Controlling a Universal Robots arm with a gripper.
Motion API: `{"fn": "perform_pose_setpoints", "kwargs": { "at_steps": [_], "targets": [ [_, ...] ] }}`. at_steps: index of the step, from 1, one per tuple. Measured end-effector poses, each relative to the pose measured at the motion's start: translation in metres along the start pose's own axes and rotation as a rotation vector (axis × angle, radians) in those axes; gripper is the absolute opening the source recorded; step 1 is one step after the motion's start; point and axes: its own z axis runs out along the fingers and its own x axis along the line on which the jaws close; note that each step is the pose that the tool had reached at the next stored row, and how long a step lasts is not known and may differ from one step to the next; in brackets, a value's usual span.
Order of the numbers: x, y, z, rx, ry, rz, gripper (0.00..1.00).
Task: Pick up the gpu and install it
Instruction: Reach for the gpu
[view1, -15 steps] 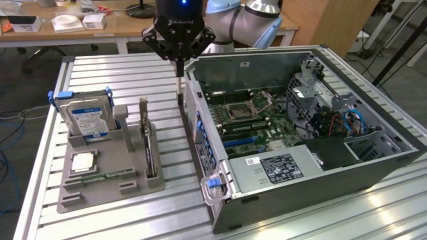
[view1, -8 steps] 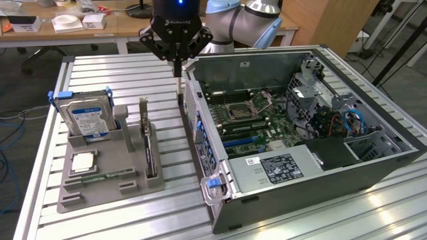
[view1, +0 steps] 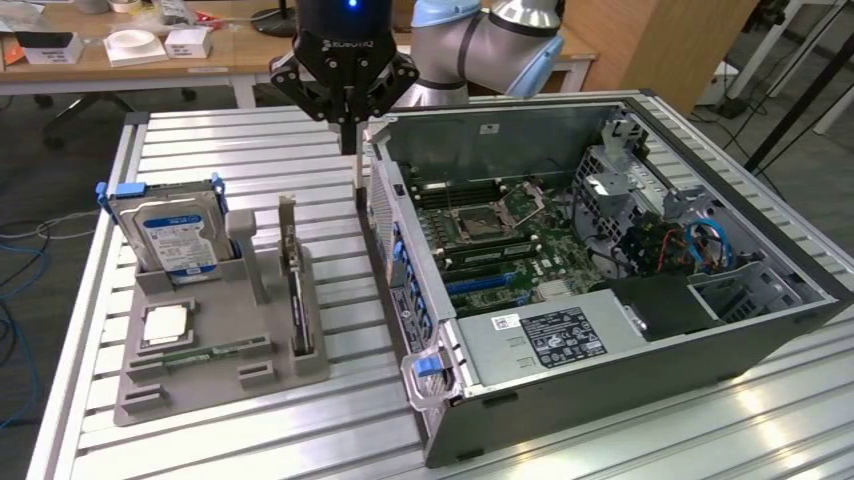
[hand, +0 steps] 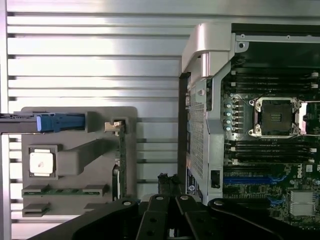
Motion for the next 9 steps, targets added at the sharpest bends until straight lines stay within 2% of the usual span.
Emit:
{"fn": "perform_pose_setpoints", "kwargs": {
  "at_steps": [9],
  "targets": [
    [0.007, -0.0001, 0.0, 0.0, 0.0002, -0.005, 0.11]
  ]
}}
